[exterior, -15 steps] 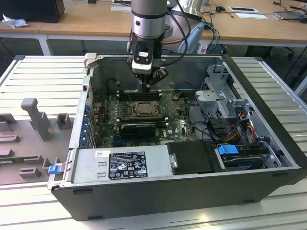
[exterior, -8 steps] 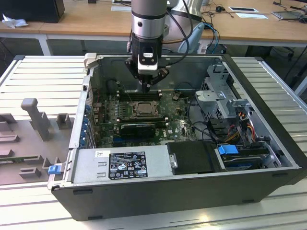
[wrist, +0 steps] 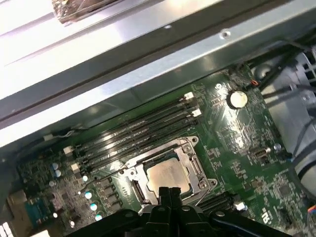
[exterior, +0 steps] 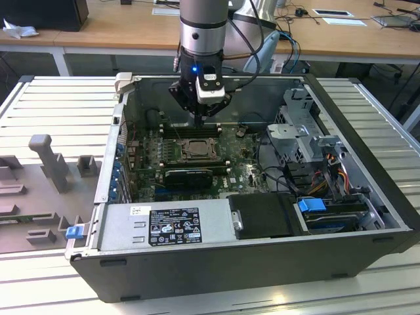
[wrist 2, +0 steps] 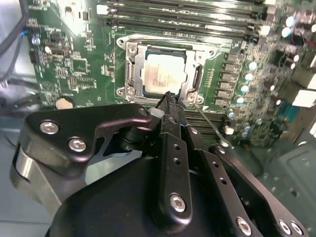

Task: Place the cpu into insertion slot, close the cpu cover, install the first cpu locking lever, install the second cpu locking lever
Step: 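Install the first cpu locking lever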

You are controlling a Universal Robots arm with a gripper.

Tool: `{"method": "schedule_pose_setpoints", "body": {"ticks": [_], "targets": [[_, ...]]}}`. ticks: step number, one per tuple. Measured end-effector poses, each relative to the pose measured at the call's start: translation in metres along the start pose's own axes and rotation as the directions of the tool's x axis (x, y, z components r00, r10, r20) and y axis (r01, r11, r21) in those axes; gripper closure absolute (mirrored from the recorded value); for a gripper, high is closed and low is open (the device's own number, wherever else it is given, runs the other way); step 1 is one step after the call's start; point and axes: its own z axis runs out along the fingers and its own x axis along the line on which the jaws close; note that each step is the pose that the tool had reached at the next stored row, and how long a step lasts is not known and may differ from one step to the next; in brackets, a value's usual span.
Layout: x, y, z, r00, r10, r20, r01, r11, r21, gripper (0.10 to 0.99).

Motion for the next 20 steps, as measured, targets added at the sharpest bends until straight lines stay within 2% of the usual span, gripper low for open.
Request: {"method": "schedule_pose_setpoints", "body": {"ticks": [5, 8, 10, 11, 12, 13, 15, 16, 17, 19, 20], "targets": [[0.0, 0.0, 0.0006, 0.9969, -0.079, -0.0015, 0.079, 0.9969, -0.001, 0.98], [0.0, 0.0, 0.0008, 0.99, -0.141, -0.0027, 0.141, 0.99, -0.001, 0.98], [0.0, 0.0, 0.0011, 0.9781, -0.208, -0.004, 0.208, 0.9781, -0.002, 0.98], [0.0, 0.0, 0.0012, 0.9698, -0.244, -0.0047, 0.244, 0.9698, -0.002, 0.98], [0.0, 0.0, 0.0013, 0.9643, -0.265, -0.0051, 0.265, 0.9643, -0.002, 0.98], [0.0, 0.0, 0.0013, 0.9553, -0.296, -0.0057, 0.295, 0.9553, -0.002, 0.98], [0.0, 0.0, 0.0014, 0.9438, -0.331, -0.0063, 0.331, 0.9438, -0.003, 0.98], [0.0, 0.0, 0.0015, 0.9346, -0.356, -0.0068, 0.356, 0.9346, -0.003, 0.98], [0.0, 0.0, 0.0016, 0.9198, -0.392, -0.0075, 0.392, 0.9198, -0.003, 0.98], [0.0, 0.0, 0.0018, 0.9024, -0.431, -0.0081, 0.431, 0.9025, -0.004, 0.98], [0.0, 0.0, 0.0018, 0.8902, -0.455, -0.0086, 0.455, 0.8903, -0.004, 0.98]]}}
